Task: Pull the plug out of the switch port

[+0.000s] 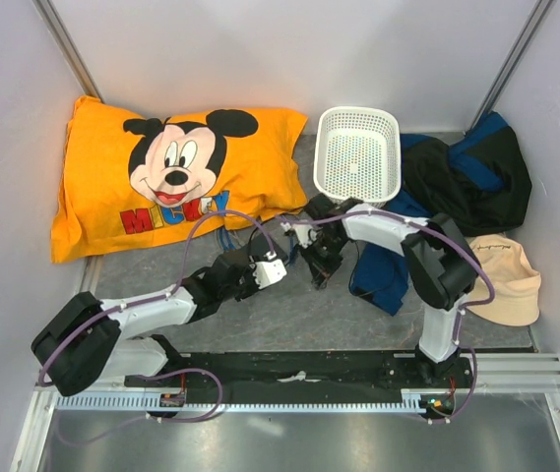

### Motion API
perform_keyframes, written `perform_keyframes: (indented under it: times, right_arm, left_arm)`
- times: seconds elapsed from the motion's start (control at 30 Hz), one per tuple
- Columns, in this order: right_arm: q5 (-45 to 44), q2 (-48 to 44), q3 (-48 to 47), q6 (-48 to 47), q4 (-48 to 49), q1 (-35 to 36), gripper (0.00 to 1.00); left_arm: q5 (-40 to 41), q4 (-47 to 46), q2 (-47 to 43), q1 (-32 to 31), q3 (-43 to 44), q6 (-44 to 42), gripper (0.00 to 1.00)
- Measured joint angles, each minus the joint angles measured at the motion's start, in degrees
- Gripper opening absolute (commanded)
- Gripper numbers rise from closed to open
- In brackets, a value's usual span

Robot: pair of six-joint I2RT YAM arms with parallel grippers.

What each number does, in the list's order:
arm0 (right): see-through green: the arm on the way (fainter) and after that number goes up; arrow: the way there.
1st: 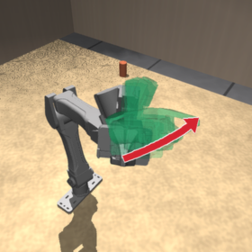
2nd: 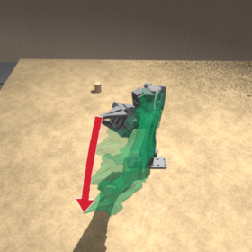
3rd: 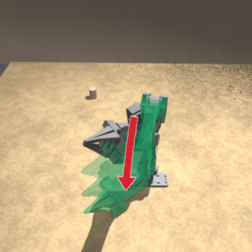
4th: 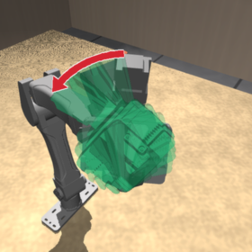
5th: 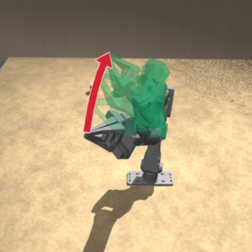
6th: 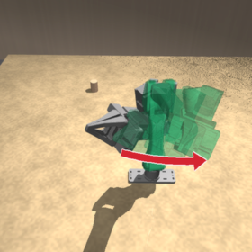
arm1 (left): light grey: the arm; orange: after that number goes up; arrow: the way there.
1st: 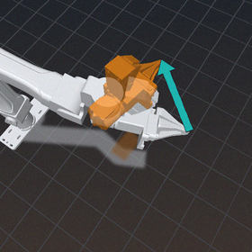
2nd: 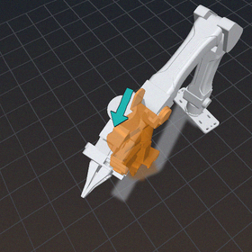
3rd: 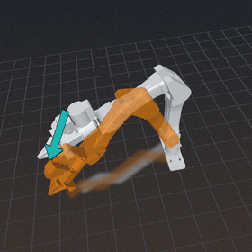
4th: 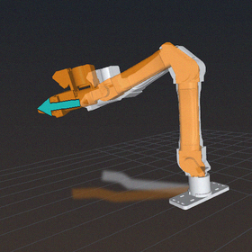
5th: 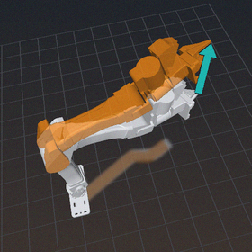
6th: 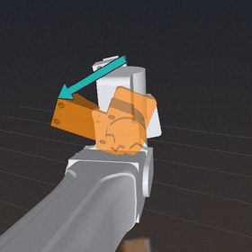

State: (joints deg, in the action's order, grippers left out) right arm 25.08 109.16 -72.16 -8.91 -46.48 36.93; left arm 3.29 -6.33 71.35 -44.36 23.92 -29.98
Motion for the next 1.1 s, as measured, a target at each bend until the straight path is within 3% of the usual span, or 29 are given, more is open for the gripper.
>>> perform_keyframes:
  times: [0.13, 0.3, 0.57, 0.7, 0.8, 0.93, 1.1]
  right_arm:
    - [-2.6, -7.4, -2.5, -4.0, -1.1, -4.9, 0.00]
    - [-6.6, -14.5, -14.7, -8.2, -2.6, -11.6, 0.00]
    - [-12.3, -9.8, -43.9, -7.7, -5.9, -28.3, 0.00]
    - [-16.5, -7.8, -56.8, -7.4, -3.7, -33.0, 0.00]
    - [-17.2, -12.2, -51.7, -7.4, -0.1, -32.7, 0.00]
    - [-19.8, -21.0, -29.4, -7.5, 4.3, -31.5, 0.00]
    - [-23.7, -20.6, -10.1, -6.9, 5.5, -32.5, 0.00]
  left_arm:
    - [-2.6, 3.1, -2.0, 1.3, 0.0, -0.2, 0.54]
    - [-7.6, 7.9, -4.6, 4.0, 0.5, 0.1, 0.56]
    - [-19.0, 16.5, -7.2, 11.9, 4.3, 1.0, 0.60]
    - [-22.5, 17.2, -9.6, 14.9, 4.9, 1.8, 0.61]
    - [-24.2, 17.4, -11.1, 16.9, 4.9, 2.9, 0.64]
    - [-25.4, 17.4, -13.1, 19.9, 4.9, 5.5, 0.66]
    - [-25.9, 17.5, -13.9, 24.1, 5.0, 8.4, 0.67]
